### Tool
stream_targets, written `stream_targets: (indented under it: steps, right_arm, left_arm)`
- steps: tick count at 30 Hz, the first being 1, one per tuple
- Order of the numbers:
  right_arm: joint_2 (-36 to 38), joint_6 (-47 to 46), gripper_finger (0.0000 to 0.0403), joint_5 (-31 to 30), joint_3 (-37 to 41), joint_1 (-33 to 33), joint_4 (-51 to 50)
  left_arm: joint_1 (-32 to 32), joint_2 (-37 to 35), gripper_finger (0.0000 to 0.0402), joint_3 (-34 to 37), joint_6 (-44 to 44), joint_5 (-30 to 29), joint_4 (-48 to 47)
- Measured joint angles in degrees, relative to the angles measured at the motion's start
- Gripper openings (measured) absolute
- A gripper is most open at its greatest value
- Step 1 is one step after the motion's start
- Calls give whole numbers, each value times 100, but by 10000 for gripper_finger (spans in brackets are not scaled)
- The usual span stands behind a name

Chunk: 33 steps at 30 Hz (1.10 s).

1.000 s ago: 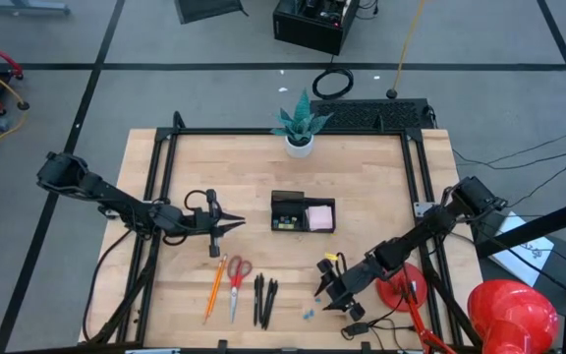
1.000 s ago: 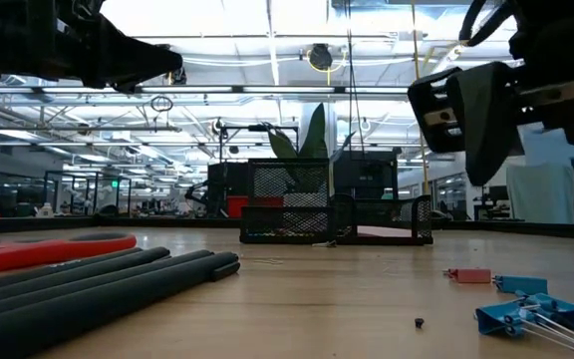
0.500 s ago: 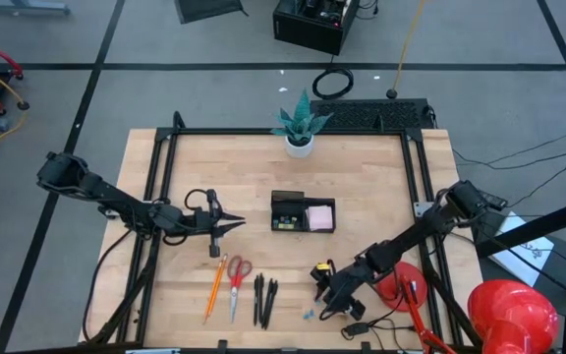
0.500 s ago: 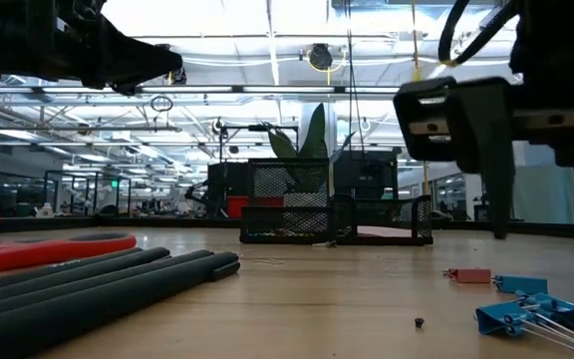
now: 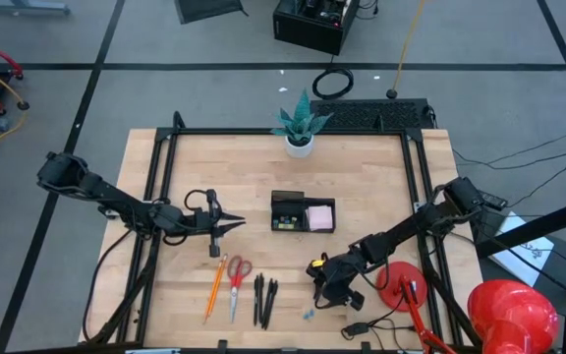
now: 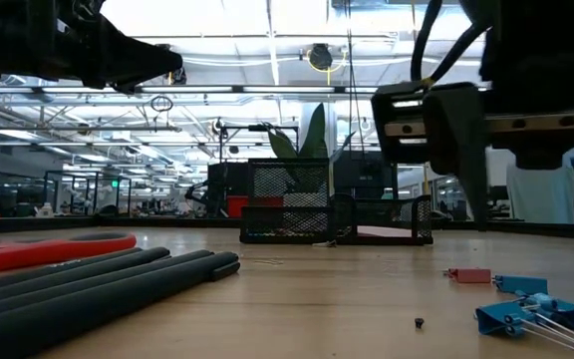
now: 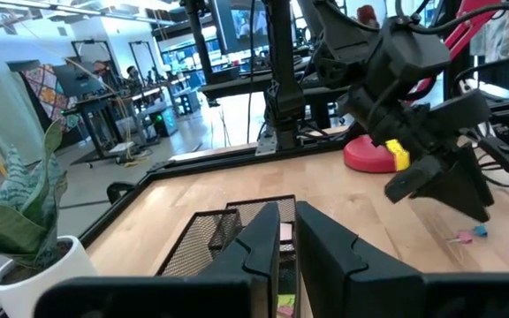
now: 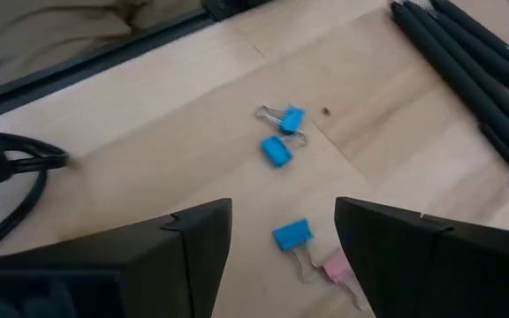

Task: Pick and place office supplies into organizer
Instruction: Put the blue binder clip into the black desk organizer

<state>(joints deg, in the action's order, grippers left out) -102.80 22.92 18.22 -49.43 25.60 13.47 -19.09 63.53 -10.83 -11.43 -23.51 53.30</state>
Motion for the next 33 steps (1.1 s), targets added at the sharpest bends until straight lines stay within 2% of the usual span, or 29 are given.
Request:
stream_targets:
  steps: [8, 16, 25, 33]
  right_arm:
    - [-220, 178, 193, 3, 2, -124, 473]
    - [-289, 140, 192, 92, 9, -115, 361]
    - [-657, 86, 163, 236, -4, -119, 616]
    - [-671, 82, 139, 217, -14, -226, 206]
  left_arm:
    - [0, 0, 47, 0, 5, 1, -17]
    - [0, 0, 47, -2, 14, 0, -183]
    - [0, 0, 47, -2, 18, -1, -225]
    - [0, 0, 47, -2, 1, -1, -227]
